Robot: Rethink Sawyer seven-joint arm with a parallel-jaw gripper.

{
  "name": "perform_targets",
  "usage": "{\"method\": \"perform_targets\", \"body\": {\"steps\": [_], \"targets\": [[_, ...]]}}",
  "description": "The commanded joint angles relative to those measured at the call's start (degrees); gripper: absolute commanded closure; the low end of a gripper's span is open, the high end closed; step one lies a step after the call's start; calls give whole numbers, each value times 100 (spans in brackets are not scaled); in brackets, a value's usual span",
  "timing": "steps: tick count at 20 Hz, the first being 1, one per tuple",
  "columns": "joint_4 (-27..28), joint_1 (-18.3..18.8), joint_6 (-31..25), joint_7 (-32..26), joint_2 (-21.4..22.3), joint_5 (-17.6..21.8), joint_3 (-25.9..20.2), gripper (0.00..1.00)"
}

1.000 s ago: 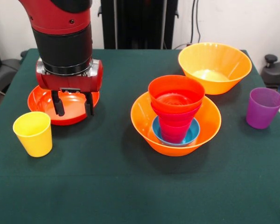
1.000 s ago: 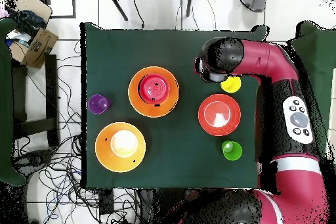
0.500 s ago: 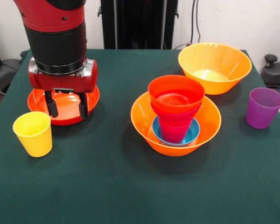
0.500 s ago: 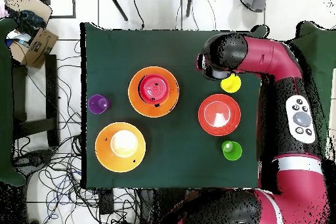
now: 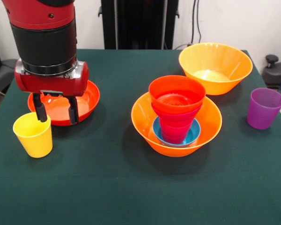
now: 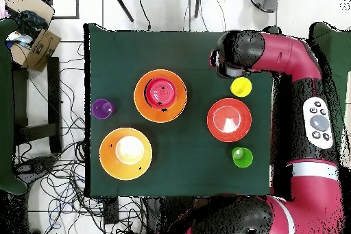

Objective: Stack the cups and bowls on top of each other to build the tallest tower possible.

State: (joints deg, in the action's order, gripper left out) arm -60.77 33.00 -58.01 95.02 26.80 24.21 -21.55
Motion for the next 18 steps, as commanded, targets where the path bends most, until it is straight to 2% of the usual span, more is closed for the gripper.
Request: {"method": "perform_targets", "body": {"steps": [1,18], "targets": [[89,-40,-628,-895,-218,332,69,0],[-428,208,-345,-1169,-355,419,34,0]]}}
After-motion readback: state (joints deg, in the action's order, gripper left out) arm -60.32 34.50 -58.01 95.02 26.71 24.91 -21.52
